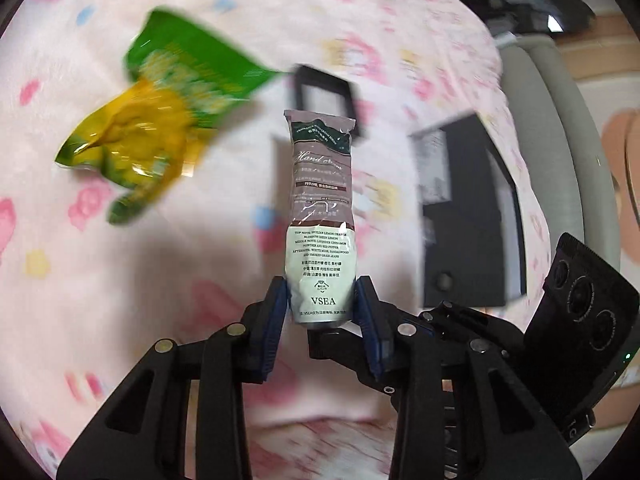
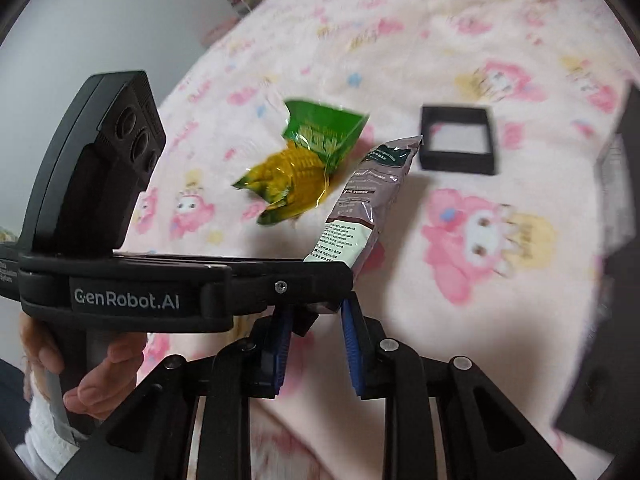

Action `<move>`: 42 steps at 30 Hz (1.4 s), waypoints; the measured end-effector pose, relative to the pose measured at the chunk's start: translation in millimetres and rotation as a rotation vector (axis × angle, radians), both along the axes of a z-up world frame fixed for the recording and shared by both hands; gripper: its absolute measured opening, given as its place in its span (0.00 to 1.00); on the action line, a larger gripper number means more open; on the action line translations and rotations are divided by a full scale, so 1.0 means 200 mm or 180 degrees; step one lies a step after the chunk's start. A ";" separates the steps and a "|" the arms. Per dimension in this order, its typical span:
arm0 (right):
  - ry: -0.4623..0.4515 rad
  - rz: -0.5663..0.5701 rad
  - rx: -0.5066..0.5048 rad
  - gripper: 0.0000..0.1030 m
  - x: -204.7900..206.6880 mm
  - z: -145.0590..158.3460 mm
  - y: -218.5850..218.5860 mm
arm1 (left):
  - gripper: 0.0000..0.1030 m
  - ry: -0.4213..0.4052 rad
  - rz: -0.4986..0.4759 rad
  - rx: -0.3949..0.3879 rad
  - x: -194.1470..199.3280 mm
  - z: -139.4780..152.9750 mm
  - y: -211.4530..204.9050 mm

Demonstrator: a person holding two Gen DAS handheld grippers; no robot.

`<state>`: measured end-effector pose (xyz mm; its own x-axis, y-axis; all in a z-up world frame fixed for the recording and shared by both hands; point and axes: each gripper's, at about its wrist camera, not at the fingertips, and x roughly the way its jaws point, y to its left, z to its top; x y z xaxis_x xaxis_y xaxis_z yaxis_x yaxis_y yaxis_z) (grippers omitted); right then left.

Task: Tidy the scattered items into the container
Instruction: 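Grasp the brown-and-white VSEA tube with the left gripper, then lift the tube with the left gripper and carry it toward the box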

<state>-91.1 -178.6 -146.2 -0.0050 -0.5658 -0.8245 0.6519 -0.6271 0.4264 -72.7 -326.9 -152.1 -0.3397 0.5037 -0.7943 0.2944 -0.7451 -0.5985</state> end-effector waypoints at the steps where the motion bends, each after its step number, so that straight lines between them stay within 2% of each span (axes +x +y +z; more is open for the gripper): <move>1: 0.0051 -0.0041 -0.0029 0.20 0.03 0.06 0.06 | 0.34 0.0034 -0.0035 -0.0032 0.01 0.05 0.05; 7: 0.0258 -0.0253 -0.0231 0.20 0.20 0.28 0.48 | 0.34 0.0364 -0.0246 -0.0069 0.18 0.30 0.45; 11: 0.0384 -0.0365 -0.0243 0.20 0.33 0.36 0.79 | 0.34 0.0461 -0.0345 0.0011 0.27 0.34 0.73; 16: 0.0353 -0.0459 -0.0091 0.20 0.41 0.28 1.10 | 0.33 0.0315 -0.0541 -0.0021 0.28 0.24 1.09; 19: 0.0295 -0.0568 0.0017 0.20 0.44 0.20 1.24 | 0.33 0.0164 -0.0670 0.0006 0.26 0.16 1.23; 22: 0.0191 -0.0706 -0.0015 0.20 0.42 0.13 1.37 | 0.27 0.0102 -0.0808 0.0023 0.21 0.11 1.34; 24: 0.0181 -0.0770 0.0013 0.20 0.41 0.10 1.42 | 0.27 0.0042 -0.0917 -0.0040 0.18 0.07 1.40; 25: 0.0167 -0.0799 0.0024 0.20 0.39 0.09 1.43 | 0.27 -0.0009 -0.0980 -0.0154 0.14 0.05 1.44; 28: 0.0076 -0.0917 0.0118 0.20 0.37 0.05 1.49 | 0.26 -0.0135 -0.1120 -0.0266 0.08 -0.03 1.51; 33: 0.0018 -0.1208 0.0207 0.20 0.32 -0.02 1.61 | 0.27 -0.0206 -0.1114 -0.0058 0.06 -0.12 1.52; 37: -0.0152 -0.1404 0.0123 0.20 0.28 -0.08 1.71 | 0.36 -0.0048 -0.1013 -0.0013 0.06 -0.08 1.49; 40: -0.0247 -0.1441 -0.0043 0.20 0.27 -0.09 1.72 | 0.36 0.0055 -0.0850 0.0022 0.07 -0.05 1.43; 42: -0.0307 -0.1390 -0.0099 0.20 0.26 -0.09 1.70 | 0.37 0.0101 -0.0694 0.0139 0.08 -0.04 1.38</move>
